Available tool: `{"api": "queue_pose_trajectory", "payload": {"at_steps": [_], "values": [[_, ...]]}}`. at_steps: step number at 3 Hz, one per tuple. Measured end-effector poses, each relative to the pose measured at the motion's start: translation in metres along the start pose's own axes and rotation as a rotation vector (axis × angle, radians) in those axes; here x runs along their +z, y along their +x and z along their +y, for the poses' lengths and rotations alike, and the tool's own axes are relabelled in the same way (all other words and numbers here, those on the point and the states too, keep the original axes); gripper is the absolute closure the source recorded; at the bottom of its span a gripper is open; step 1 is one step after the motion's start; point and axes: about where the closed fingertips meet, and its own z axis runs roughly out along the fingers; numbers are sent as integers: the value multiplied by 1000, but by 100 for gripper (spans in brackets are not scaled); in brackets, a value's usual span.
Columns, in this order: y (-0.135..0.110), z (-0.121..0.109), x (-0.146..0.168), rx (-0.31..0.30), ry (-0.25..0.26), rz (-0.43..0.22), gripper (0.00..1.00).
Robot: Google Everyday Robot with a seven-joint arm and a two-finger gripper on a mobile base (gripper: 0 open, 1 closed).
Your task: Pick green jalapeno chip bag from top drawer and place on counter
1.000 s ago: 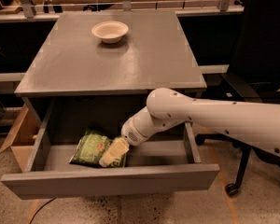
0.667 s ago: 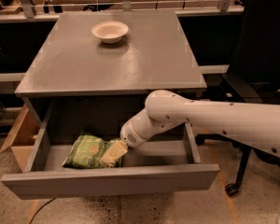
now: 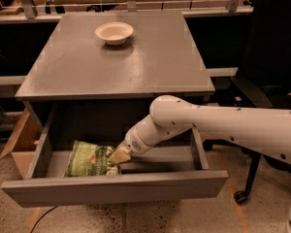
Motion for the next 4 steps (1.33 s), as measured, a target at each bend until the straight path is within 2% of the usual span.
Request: {"api": "queue_pose_trajectory", "payload": {"at_steps": [1,2,3,4], "values": [[-1,0,1,-5,1,3,88],[-12,0,-18,-30,26,-30,100],[-15,-4,-61,-77,70,-97,100],[-13,-9,-117,-150,168,-148,100]]}}
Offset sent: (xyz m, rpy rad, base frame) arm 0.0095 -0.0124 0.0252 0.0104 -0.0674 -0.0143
